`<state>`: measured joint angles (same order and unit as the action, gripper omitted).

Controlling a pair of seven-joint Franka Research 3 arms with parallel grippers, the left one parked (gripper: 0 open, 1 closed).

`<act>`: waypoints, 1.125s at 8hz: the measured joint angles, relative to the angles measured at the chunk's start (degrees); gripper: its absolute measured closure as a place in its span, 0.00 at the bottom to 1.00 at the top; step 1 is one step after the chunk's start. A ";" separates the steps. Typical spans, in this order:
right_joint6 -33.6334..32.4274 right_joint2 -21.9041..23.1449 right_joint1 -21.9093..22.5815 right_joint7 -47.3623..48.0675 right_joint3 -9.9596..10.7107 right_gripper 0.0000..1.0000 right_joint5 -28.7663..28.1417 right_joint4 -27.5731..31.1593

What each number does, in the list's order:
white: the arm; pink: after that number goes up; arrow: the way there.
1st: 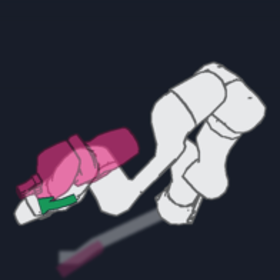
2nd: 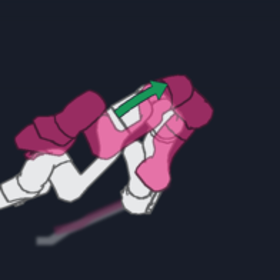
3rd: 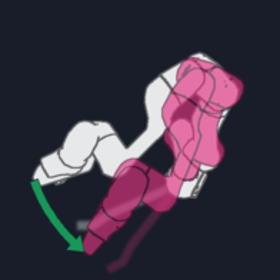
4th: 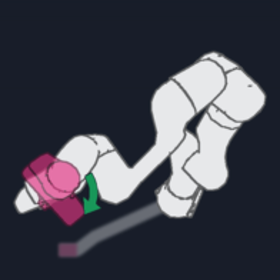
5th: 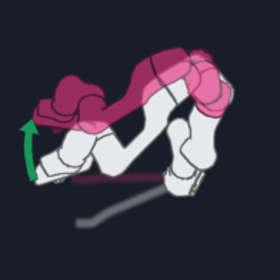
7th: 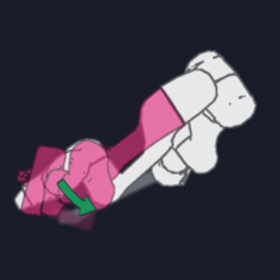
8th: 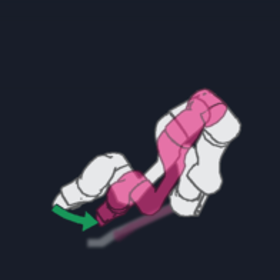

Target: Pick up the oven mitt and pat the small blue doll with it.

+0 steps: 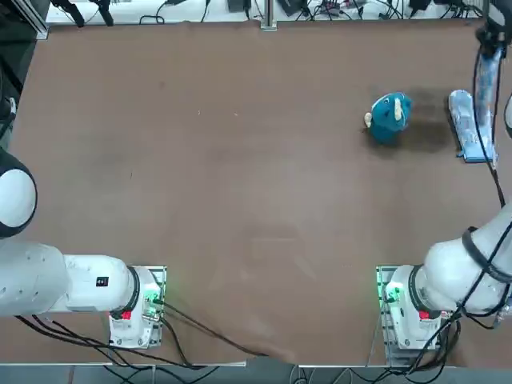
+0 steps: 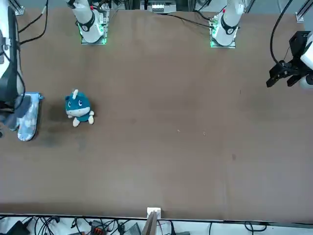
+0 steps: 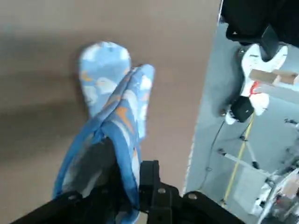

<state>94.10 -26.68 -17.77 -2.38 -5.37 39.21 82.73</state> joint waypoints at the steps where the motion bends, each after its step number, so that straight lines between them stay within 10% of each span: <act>1: 4.95 0.20 -3.10 -3.14 0.06 0.97 3.61 2.63; 5: 26.75 2.35 -13.61 -5.32 0.13 0.97 21.77 16.94; 9: 31.45 2.16 -15.09 -4.84 -0.72 0.97 24.86 26.03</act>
<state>125.55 -24.51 -32.86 -7.22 -6.09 64.07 108.76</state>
